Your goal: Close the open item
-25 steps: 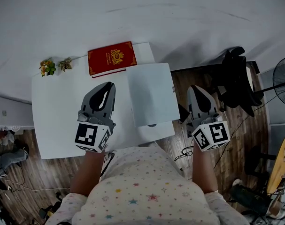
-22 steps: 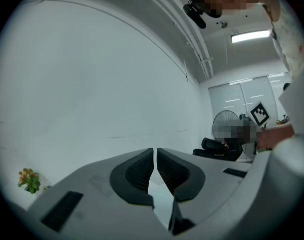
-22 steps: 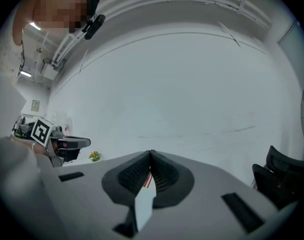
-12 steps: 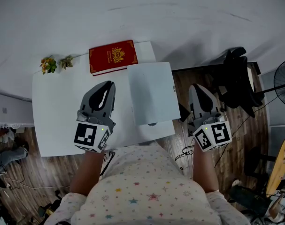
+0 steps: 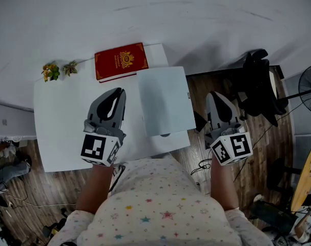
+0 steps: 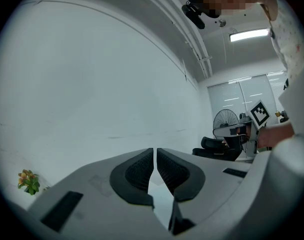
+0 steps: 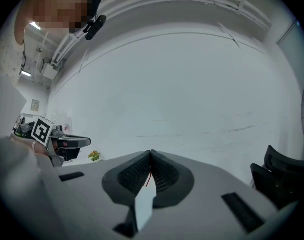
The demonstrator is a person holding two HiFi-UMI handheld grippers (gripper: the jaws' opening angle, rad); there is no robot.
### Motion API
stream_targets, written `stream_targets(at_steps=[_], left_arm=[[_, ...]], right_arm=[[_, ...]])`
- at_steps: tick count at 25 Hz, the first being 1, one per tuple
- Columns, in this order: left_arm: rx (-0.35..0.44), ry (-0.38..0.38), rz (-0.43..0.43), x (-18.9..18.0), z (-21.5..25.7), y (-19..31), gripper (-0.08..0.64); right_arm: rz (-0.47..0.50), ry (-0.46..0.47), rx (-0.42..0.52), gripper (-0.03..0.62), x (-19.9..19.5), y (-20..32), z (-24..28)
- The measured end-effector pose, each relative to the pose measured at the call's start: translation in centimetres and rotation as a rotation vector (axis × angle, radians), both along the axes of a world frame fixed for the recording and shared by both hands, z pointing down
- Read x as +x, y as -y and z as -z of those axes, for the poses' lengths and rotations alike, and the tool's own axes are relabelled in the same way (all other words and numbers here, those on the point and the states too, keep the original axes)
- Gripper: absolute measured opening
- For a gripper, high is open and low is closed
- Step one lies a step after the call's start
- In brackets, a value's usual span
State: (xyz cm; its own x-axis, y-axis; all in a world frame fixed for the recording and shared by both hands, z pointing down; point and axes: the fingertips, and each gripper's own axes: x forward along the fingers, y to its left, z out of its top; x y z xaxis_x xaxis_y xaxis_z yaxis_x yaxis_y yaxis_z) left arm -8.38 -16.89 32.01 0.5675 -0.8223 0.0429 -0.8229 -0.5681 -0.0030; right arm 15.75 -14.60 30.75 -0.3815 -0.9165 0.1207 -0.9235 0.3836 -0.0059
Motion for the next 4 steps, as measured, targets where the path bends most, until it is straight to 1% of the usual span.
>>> stream_targets(at_steps=[4], left_arm=[[0.002, -0.004, -0.001, 0.08, -0.07, 0.25, 0.029]], right_arm=[[-0.004, 0.003, -0.003, 0.002, 0.13, 0.16, -0.26]])
